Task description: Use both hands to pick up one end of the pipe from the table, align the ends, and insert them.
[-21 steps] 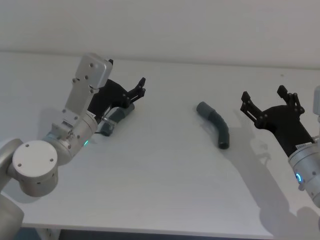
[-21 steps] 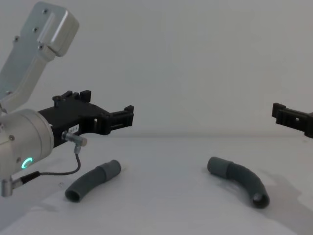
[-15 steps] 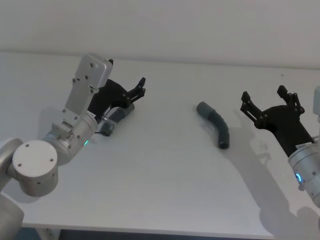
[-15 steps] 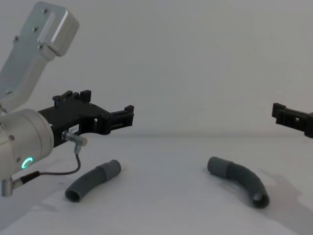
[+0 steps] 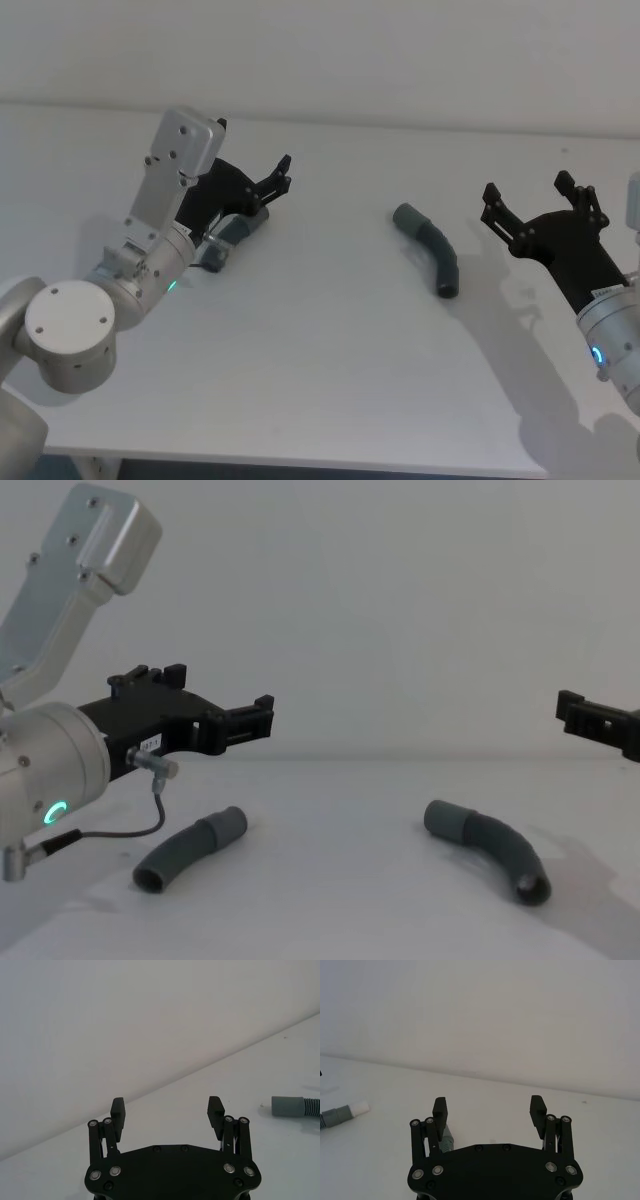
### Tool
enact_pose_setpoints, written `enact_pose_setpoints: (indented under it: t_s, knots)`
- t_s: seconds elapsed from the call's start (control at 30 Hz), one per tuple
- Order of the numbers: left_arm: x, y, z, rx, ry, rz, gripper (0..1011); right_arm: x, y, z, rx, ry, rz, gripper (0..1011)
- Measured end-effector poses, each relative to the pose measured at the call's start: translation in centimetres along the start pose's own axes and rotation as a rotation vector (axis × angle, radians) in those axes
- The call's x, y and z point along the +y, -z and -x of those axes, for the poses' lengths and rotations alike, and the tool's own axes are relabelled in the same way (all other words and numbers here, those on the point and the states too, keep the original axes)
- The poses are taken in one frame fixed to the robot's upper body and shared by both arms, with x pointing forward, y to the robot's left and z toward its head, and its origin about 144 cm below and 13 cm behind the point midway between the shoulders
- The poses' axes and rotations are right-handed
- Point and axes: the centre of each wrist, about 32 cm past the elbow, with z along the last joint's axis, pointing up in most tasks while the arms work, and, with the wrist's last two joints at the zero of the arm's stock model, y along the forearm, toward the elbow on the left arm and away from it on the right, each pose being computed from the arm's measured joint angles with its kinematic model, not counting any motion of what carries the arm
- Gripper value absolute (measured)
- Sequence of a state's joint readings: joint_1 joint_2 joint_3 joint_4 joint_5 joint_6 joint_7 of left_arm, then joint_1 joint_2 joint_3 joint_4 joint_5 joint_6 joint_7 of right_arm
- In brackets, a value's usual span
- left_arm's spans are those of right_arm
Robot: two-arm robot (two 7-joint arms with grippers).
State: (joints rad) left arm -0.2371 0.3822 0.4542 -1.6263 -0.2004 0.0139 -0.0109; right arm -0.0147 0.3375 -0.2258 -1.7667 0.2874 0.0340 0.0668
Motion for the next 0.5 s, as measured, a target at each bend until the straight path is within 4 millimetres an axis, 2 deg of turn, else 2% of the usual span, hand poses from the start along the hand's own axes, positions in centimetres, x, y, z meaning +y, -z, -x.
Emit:
enact_pose_setpoints:
  t_s: [0.5]
  knots:
    - [0.00,0.00,0.00,0.000,0.000,0.000,1002,0.00,0.00,0.00,0.000,0.000,0.000,1002]
